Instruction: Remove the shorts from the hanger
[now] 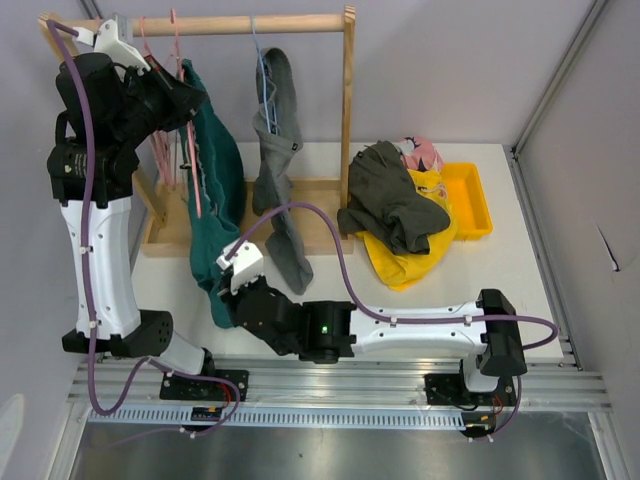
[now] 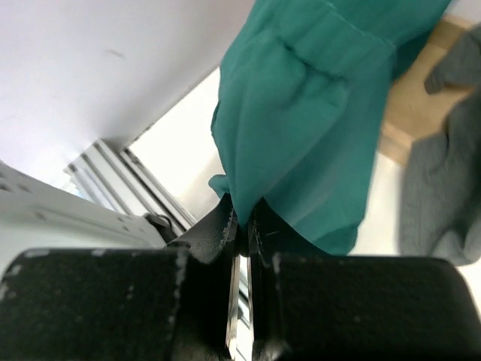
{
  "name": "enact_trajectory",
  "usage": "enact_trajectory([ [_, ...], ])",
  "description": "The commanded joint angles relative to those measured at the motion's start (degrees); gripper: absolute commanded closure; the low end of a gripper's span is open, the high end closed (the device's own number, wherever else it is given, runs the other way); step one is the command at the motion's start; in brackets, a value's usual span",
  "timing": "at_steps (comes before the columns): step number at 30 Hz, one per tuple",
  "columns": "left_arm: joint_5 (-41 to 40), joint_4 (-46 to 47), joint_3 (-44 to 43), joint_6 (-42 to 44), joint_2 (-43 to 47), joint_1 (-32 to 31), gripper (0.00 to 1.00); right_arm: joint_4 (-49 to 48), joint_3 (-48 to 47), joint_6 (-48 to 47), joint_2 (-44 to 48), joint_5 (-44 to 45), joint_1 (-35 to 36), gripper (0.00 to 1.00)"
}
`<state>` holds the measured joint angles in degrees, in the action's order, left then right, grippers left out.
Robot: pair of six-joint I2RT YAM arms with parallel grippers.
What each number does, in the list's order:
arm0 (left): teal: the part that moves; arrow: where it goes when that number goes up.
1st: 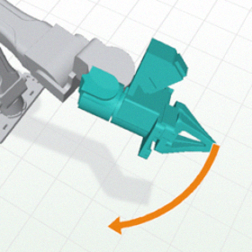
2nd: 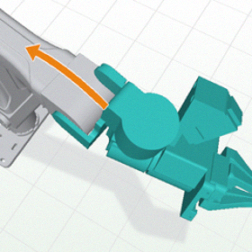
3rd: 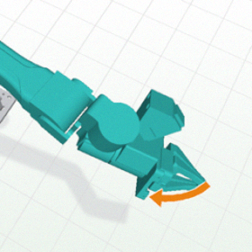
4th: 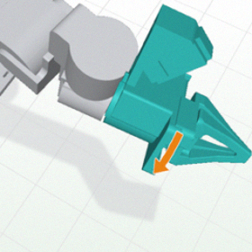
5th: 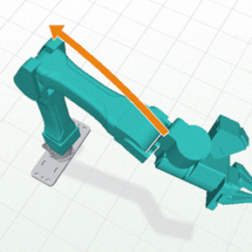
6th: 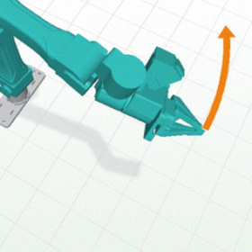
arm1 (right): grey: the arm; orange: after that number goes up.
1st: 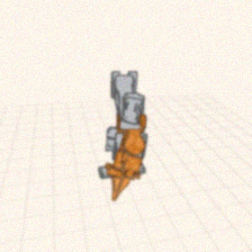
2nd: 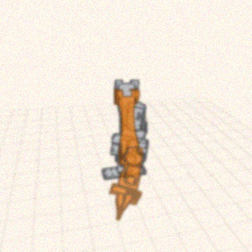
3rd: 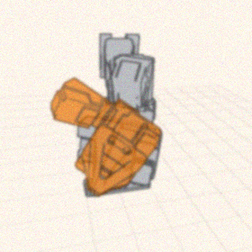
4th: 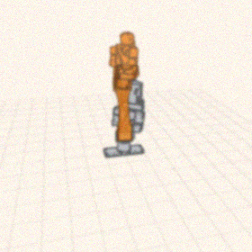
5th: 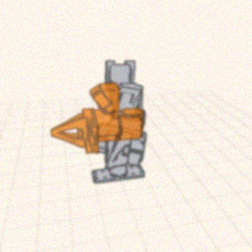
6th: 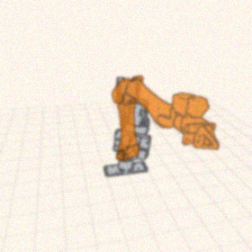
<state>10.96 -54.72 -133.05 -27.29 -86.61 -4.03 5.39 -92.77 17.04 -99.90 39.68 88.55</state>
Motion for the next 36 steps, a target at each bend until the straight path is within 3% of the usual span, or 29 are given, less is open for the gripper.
enact_trajectory([
  [1, -1.2, 13.4, -4.4, 1.5, -1.2, 1.9, 1.0, 1.9, 2.1, 3.7, 0.8, -0.6, 2.3, 1.0],
  [7, 0.7, 13.6, -4.4, 0.6, -0.4, 2.1, 1.0, 0.2, 4.4, 3.4, -0.1, -0.3, 2.1, 1.0],
  [12, 6.5, 13.8, 7.4, -1.9, 8.3, 2.1, 1.0, -1.6, 3.4, -1.0, -2.2, -1.9, -2.9, 1.0],
  [15, 8.8, 15.4, 22.1, -2.9, 14.0, 2.1, 1.0, -1.6, -1.4, -6.8, -3.7, -4.2, -8.5, 1.0],
  [18, 7.9, 12.4, 28.7, -1.9, 19.4, 2.1, 1.0, 1.4, -11.3, -11.0, -5.8, -6.9, -14.4, 1.0],
  [21, 8.1, 10.2, 31.7, -1.6, 22.8, 2.1, 1.0, 4.8, -24.3, -14.3, -9.5, -9.9, -19.0, 1.0],
  [26, 6.9, 6.1, 30.8, 0.2, 23.7, 2.1, 1.0, 11.0, -33.8, -14.2, -14.4, -11.6, -21.9, 1.0],
  [29, 5.0, 5.6, 27.2, 2.6, 21.9, 2.1, 1.0, 7.9, -25.6, -12.0, -9.0, -11.3, -20.3, 1.0],
  [32, 2.5, 5.4, 22.2, 4.6, 18.7, 2.1, 1.0, 2.5, -8.3, -10.4, -0.9, -7.3, -15.4, 1.0],
  [36, 2.4, 6.4, 16.2, 5.0, 13.2, 2.1, 1.0, 0.1, 4.9, -7.0, 8.9, -1.6, -5.4, 1.0],
])
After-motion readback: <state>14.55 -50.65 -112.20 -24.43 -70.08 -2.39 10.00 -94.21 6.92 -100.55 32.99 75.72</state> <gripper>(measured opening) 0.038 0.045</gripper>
